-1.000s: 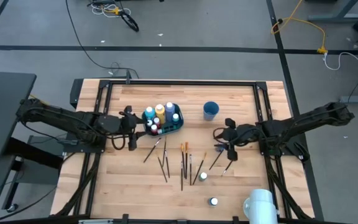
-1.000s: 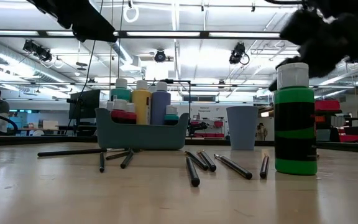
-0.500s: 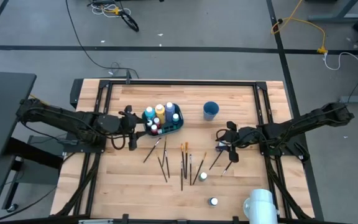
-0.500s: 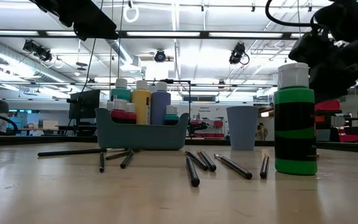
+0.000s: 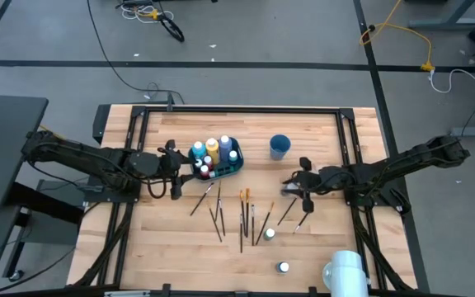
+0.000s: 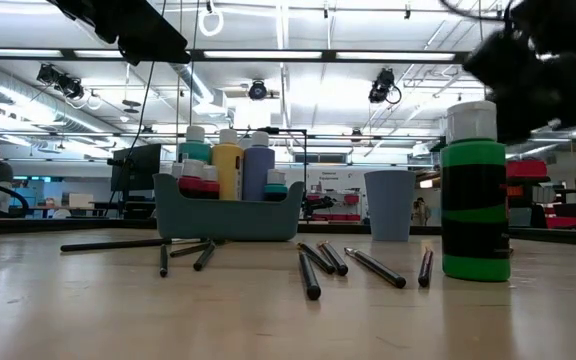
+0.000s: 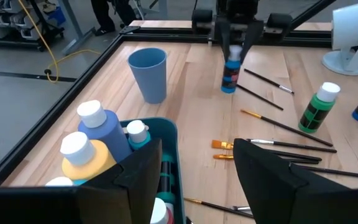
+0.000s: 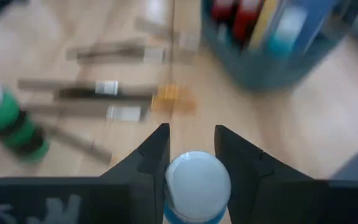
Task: Pick & Place Paint Supplies
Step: Put the small blue paint bottle into the blue bin
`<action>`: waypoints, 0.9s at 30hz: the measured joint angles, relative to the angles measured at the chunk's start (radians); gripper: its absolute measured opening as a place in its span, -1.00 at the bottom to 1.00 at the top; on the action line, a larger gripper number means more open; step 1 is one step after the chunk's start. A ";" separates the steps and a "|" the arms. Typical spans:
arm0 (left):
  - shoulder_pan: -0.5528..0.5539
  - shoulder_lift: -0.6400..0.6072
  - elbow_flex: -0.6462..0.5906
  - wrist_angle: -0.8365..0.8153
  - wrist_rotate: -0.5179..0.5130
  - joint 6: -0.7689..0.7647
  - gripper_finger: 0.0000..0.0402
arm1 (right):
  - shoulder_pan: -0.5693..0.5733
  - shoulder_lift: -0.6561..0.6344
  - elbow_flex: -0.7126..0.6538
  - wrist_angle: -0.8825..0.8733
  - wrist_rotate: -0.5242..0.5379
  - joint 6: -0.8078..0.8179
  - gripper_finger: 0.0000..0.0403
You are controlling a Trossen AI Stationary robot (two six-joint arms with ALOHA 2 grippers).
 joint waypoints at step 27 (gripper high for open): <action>0.000 0.000 0.000 0.122 -0.001 0.119 0.05 | -0.081 0.674 0.519 0.639 0.175 -0.062 -0.47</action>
